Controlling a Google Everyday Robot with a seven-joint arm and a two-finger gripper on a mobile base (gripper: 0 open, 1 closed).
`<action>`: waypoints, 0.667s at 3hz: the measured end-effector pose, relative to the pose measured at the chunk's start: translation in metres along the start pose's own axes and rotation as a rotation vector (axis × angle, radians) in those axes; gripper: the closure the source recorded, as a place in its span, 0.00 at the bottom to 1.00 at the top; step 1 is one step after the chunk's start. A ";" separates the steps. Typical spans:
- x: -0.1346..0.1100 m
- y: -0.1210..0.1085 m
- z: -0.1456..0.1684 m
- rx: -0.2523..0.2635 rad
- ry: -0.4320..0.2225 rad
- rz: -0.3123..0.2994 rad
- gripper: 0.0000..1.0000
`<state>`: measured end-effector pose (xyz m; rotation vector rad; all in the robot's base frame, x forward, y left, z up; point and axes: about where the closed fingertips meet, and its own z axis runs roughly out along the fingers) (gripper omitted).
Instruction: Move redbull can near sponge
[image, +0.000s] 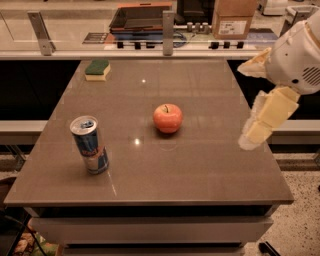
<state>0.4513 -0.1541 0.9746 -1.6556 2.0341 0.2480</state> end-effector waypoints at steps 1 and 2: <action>-0.029 0.014 0.023 -0.028 -0.167 0.025 0.00; -0.052 0.033 0.040 -0.039 -0.309 0.048 0.00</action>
Offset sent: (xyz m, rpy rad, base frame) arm -0.0273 0.1094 -0.0290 0.5216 -0.0277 0.0300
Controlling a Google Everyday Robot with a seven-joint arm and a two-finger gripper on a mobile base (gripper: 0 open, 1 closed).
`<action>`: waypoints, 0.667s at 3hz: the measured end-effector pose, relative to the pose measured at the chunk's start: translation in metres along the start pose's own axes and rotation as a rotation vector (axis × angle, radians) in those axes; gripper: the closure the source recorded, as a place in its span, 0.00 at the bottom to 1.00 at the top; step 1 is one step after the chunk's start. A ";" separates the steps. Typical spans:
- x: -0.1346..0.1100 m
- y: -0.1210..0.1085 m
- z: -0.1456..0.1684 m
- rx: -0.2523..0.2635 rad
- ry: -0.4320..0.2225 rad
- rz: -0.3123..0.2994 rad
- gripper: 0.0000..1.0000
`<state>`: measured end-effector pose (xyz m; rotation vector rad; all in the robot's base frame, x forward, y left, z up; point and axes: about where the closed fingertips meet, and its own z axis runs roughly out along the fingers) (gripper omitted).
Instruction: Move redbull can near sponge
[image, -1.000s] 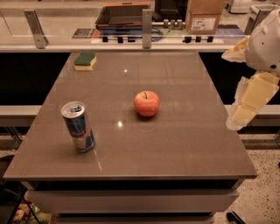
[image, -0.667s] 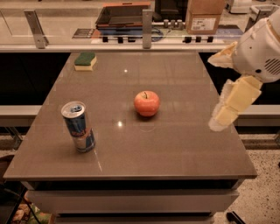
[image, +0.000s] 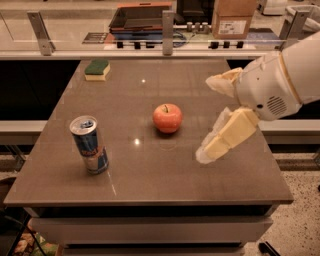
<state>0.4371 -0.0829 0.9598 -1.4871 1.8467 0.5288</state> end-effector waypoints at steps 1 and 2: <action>-0.015 0.015 0.021 -0.021 -0.136 0.001 0.00; -0.041 0.029 0.038 -0.026 -0.261 -0.059 0.00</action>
Offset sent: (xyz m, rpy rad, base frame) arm -0.0148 0.0855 -0.0050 0.3605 -0.1376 0.1244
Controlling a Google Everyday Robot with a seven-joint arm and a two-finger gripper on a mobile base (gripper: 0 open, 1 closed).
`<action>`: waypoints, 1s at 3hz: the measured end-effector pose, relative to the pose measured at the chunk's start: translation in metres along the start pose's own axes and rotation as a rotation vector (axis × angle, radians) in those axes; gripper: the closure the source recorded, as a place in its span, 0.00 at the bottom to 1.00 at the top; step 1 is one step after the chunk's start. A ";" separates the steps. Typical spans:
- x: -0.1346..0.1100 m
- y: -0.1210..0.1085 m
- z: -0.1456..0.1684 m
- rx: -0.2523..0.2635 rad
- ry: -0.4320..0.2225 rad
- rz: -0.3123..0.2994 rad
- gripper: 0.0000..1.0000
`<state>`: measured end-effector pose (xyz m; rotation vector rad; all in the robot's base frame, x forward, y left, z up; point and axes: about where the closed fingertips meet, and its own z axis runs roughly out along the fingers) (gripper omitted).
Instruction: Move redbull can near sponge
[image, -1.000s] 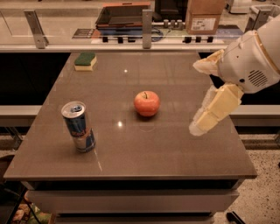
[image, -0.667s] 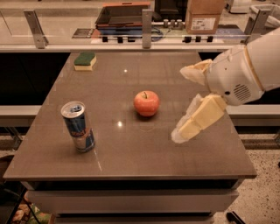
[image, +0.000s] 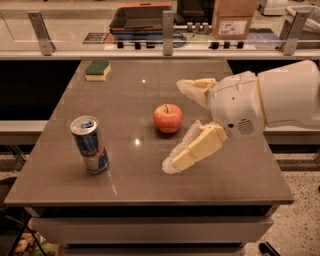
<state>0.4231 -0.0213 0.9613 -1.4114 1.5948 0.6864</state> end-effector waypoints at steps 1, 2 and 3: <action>0.000 0.000 0.000 0.001 0.002 0.001 0.00; 0.001 -0.004 0.009 0.024 -0.024 -0.007 0.00; 0.002 -0.016 0.032 0.049 -0.077 -0.032 0.00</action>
Offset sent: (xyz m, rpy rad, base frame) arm 0.0200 0.0117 -0.0156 0.0690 -0.0506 -0.0420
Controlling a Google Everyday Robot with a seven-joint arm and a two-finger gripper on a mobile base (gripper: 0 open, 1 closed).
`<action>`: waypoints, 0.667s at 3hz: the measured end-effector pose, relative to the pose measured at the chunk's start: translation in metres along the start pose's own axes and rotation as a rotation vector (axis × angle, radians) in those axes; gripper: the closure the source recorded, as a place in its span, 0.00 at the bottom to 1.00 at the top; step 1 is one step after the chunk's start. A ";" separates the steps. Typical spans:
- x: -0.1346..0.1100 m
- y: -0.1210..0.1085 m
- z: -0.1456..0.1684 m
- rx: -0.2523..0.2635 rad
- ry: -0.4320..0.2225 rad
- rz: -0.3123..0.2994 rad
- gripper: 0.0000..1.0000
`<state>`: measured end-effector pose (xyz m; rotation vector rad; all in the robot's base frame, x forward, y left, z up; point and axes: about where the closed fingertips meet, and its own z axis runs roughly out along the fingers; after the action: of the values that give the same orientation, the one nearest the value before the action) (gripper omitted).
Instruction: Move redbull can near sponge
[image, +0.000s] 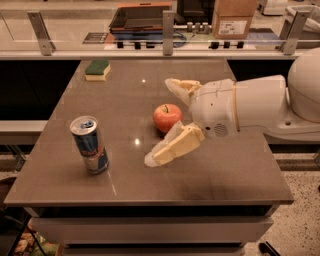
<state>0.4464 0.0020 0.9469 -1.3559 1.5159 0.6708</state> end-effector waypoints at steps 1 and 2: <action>-0.003 -0.010 0.028 0.013 -0.055 -0.029 0.00; -0.003 -0.017 0.061 -0.008 -0.116 -0.028 0.00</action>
Offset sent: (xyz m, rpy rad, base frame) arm 0.0567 0.0766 -0.0380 0.1787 -0.0403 0.0699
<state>0.4797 0.0525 0.9288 -1.3190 1.4010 0.7260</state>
